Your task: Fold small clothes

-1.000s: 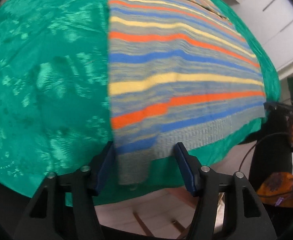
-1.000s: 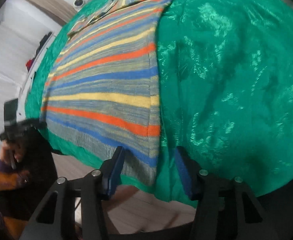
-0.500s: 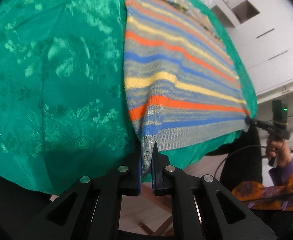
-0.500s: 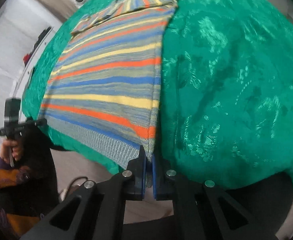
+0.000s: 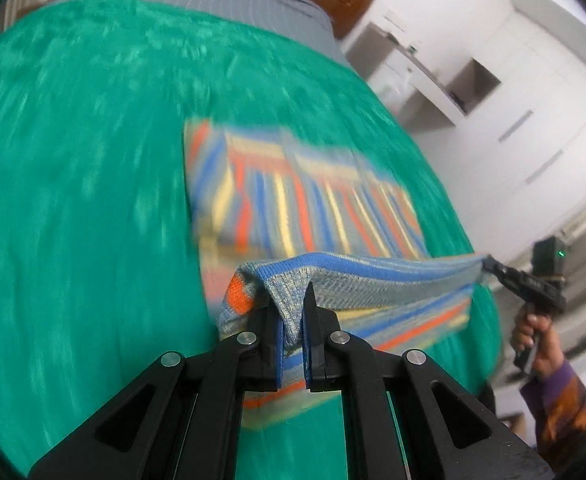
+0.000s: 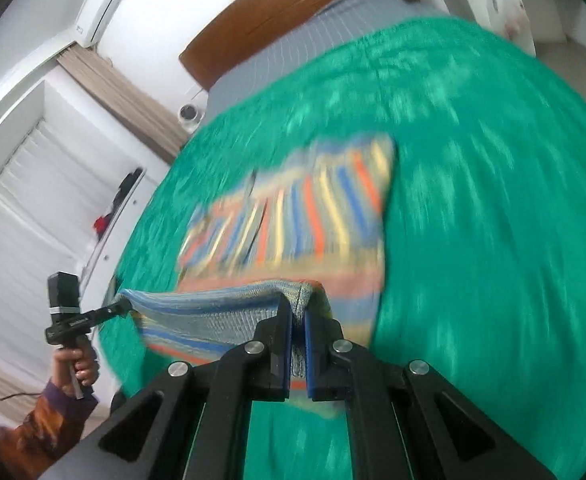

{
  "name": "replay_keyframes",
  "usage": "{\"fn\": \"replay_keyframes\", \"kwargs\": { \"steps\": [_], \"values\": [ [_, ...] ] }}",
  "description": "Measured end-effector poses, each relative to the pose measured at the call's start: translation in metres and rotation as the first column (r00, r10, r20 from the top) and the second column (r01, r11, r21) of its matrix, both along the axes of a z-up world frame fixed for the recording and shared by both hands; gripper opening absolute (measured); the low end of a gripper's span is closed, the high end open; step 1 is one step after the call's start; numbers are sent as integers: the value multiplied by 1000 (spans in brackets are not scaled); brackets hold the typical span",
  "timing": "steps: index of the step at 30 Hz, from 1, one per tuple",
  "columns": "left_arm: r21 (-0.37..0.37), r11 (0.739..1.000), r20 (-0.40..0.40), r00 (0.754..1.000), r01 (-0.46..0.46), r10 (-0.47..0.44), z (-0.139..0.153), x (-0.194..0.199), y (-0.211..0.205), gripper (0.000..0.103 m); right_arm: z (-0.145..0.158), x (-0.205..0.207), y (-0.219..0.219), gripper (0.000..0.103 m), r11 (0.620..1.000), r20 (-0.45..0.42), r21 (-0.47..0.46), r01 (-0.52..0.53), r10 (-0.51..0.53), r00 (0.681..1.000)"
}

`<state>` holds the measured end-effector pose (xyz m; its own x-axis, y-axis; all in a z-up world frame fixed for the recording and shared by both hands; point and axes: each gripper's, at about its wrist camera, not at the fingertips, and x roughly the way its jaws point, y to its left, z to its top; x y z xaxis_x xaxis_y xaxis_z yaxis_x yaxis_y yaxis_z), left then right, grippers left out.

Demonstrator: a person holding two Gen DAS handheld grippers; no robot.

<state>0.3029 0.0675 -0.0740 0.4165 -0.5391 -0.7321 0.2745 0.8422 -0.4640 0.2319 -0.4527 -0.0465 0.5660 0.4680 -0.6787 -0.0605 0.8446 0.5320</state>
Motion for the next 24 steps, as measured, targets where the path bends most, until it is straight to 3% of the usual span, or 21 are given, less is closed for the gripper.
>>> {"fn": "replay_keyframes", "kwargs": {
  "steps": [4, 5, 6, 8, 10, 12, 14, 17, 19, 20, 21, 22, 24],
  "values": [
    [72, 996, 10, 999, -54, 53, -17, 95, -29, 9, -8, 93, -2, 5, 998, 23, -32, 56, -55, 998],
    [100, 991, -4, 996, -83, 84, -25, 114, -32, 18, -14, 116, -4, 5, 997, 31, -24, 72, -71, 997],
    [137, 981, -33, 989, -136, 141, -35, 133, -28, 37, -25, 143, -5, 6, 996, 35, -7, 89, -89, 995],
    [149, 969, -60, 976, -198, 209, -41, 146, -16, 46, -39, 168, -9, 18, 988, 23, -36, 147, -146, 989],
    [108, 971, -28, 975, -214, 219, -36, 137, -1, 56, -47, 172, -20, 20, 980, 25, -44, 195, -195, 981],
    [117, 968, 30, 975, -220, 218, -29, 116, 8, 71, -42, 161, -23, 20, 982, 52, -56, 180, -177, 983],
    [107, 979, 68, 984, -173, 166, -26, 99, 7, 72, -36, 148, -17, 20, 990, 72, -91, 108, -102, 992],
    [51, 999, 13, 1000, 8, -8, -42, 72, -21, 73, -40, 138, 5, 25, 992, 46, -114, -51, 57, 997],
    [137, 988, -26, 997, 69, -66, -60, 60, -40, 72, -54, 131, 29, 44, 977, -15, -111, -184, 184, 983],
    [256, 964, -53, 996, 76, -65, -74, 52, -45, 64, -61, 125, 37, 46, 967, -39, -124, -222, 218, 975],
    [312, 947, -74, 996, 74, -53, -81, 46, -44, 51, -70, 117, 44, 46, 954, -70, -154, -256, 248, 966],
    [336, 940, -96, 995, 62, -31, -87, 38, -35, 49, -80, 107, 49, 42, 936, -120, -205, -286, 265, 957],
    [304, 953, -93, 995, 6, 23, -78, 24, -6, 53, -93, 88, 44, 36, 906, -198, -284, -313, 264, 944]
  ]
}}
